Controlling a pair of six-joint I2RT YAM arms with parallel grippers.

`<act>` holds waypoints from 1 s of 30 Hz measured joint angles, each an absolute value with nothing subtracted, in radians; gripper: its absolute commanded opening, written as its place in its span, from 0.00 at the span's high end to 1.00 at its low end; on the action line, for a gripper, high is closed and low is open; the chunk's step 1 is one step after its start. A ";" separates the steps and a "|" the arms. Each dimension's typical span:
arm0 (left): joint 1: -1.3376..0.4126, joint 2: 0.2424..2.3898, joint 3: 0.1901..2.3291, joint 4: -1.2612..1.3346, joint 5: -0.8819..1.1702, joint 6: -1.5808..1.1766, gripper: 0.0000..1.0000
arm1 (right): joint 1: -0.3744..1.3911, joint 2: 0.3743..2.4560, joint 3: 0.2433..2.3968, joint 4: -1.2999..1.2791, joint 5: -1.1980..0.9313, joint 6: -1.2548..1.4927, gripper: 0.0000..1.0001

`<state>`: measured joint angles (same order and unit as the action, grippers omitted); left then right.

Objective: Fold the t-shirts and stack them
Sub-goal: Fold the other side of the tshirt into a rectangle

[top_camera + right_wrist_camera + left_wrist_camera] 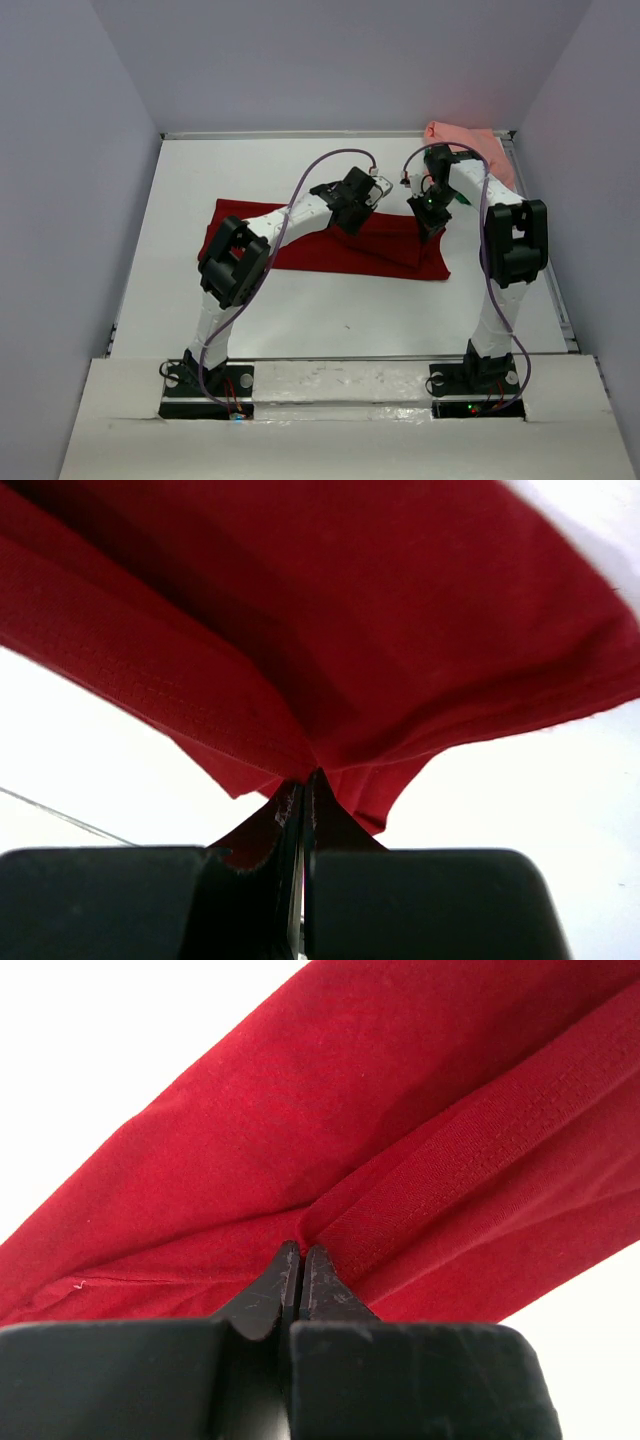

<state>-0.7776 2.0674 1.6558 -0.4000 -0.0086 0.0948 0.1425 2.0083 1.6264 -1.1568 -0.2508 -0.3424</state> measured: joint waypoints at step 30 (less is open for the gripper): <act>-0.779 2.126 1.663 -0.386 -0.115 0.089 0.01 | 0.142 2.024 1.620 -1.091 -0.163 -0.294 0.40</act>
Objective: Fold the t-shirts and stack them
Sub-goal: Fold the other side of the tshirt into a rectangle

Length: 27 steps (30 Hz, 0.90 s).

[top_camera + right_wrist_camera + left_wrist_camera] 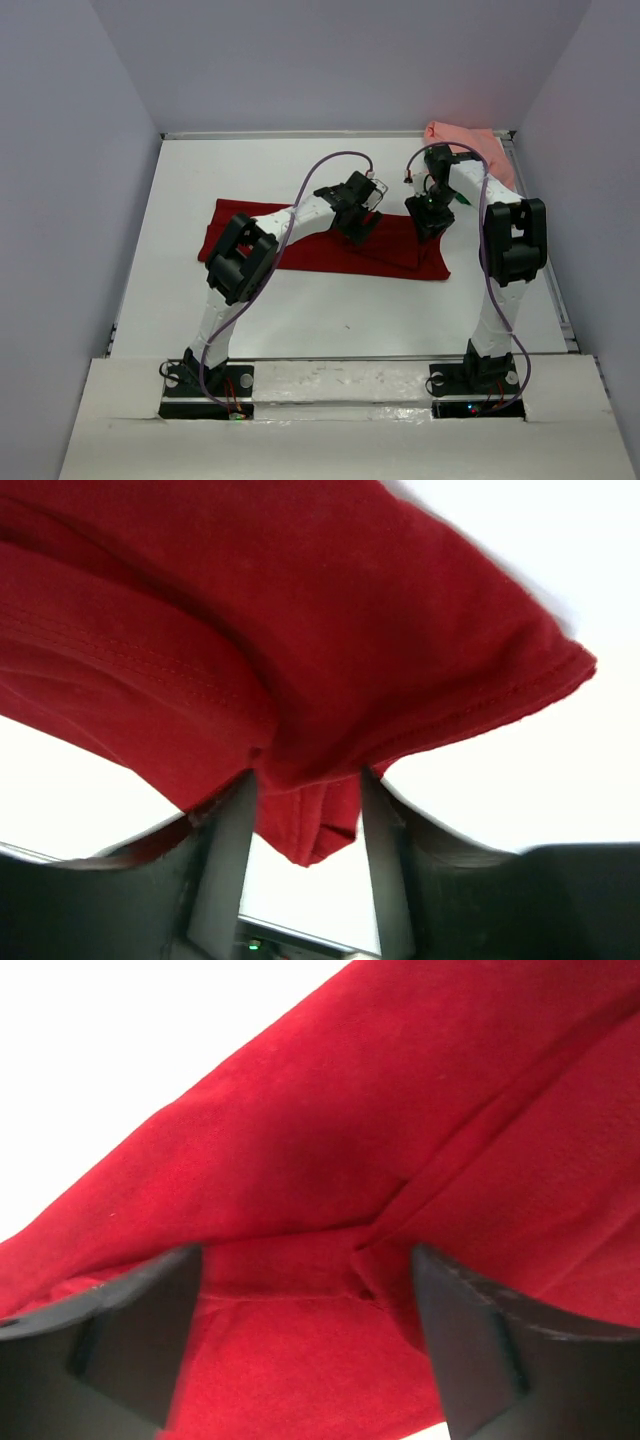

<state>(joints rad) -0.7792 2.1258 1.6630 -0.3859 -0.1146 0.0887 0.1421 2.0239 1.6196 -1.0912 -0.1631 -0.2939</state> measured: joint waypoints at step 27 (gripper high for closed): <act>-0.804 2.069 1.628 -0.360 -0.348 0.131 0.01 | 0.139 2.020 1.742 -1.145 -0.262 -0.315 0.28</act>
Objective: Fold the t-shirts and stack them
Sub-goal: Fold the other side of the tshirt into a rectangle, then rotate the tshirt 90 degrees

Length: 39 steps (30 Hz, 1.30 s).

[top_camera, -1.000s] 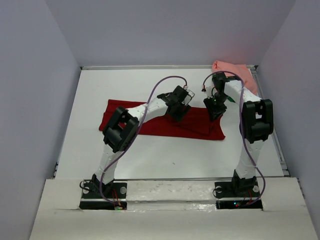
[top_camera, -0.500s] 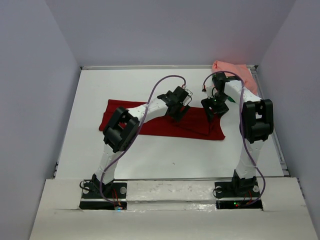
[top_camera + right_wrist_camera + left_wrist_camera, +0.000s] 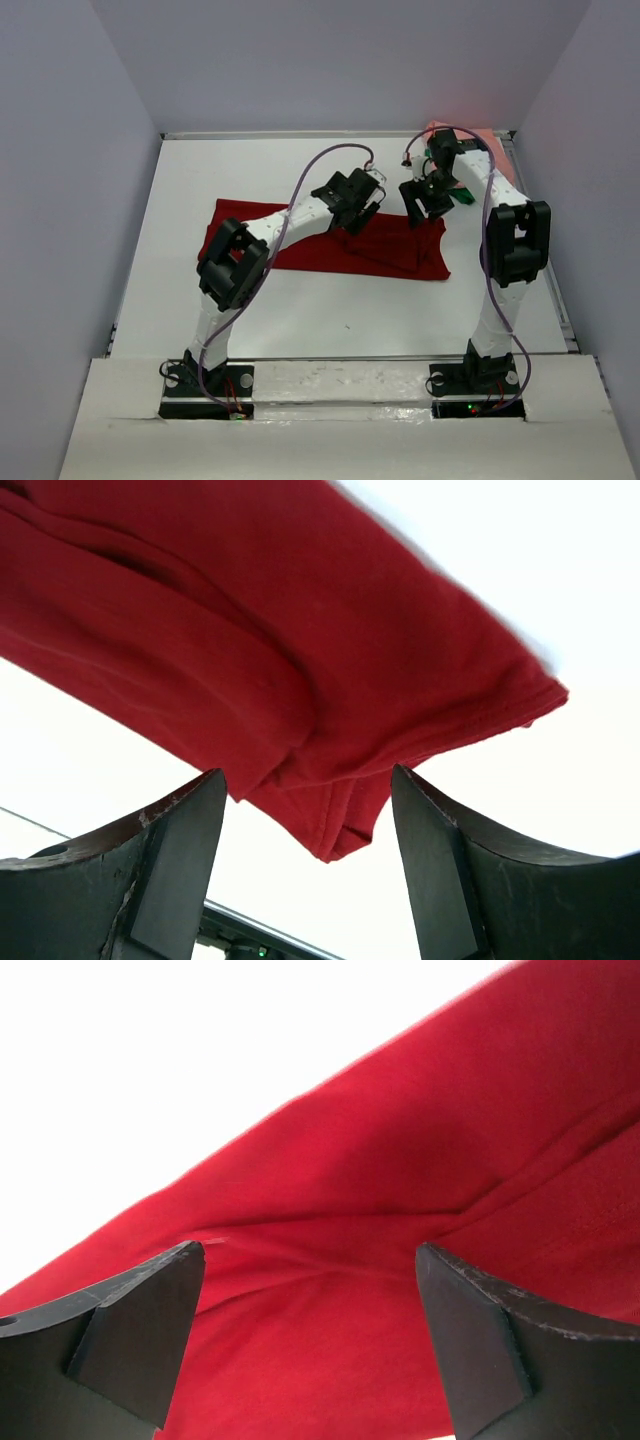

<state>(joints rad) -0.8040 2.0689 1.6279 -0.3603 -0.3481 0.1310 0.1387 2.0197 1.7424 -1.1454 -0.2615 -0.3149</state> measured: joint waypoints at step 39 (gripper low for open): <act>-0.437 1.805 1.469 -0.521 0.085 0.231 0.01 | 0.235 2.048 1.586 -1.131 -0.197 -0.284 0.23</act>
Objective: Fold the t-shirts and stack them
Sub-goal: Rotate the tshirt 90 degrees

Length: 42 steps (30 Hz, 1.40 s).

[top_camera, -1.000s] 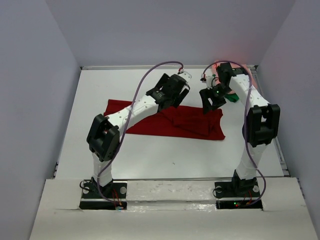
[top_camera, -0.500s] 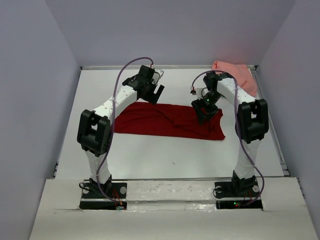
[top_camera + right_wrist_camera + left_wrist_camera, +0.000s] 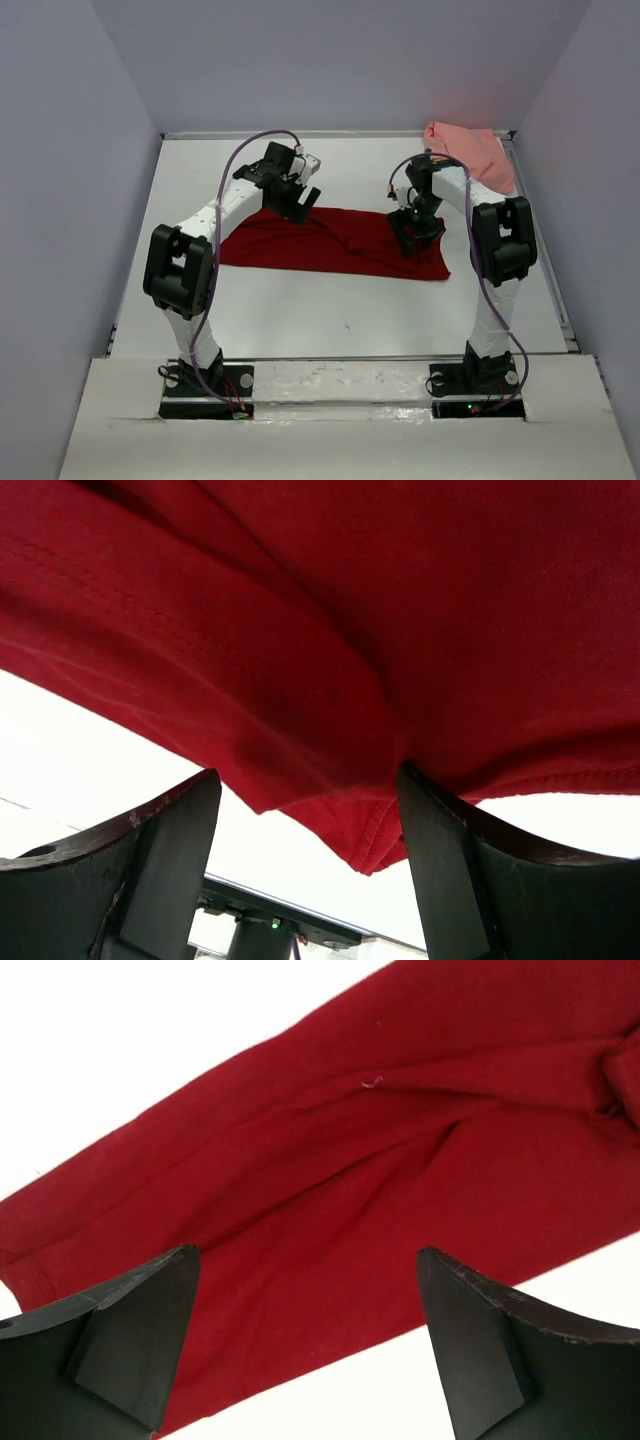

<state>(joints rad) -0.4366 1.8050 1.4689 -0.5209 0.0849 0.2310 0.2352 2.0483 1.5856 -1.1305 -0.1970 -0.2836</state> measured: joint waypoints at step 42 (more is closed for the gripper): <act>-0.320 1.824 1.366 -0.516 0.137 0.290 0.01 | 0.241 2.546 2.400 -1.212 -0.237 -0.261 0.00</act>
<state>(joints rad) -0.3199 1.8240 1.3659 -0.5156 0.1371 0.2901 0.2413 2.5458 2.4004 -1.2121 -0.2375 -0.2611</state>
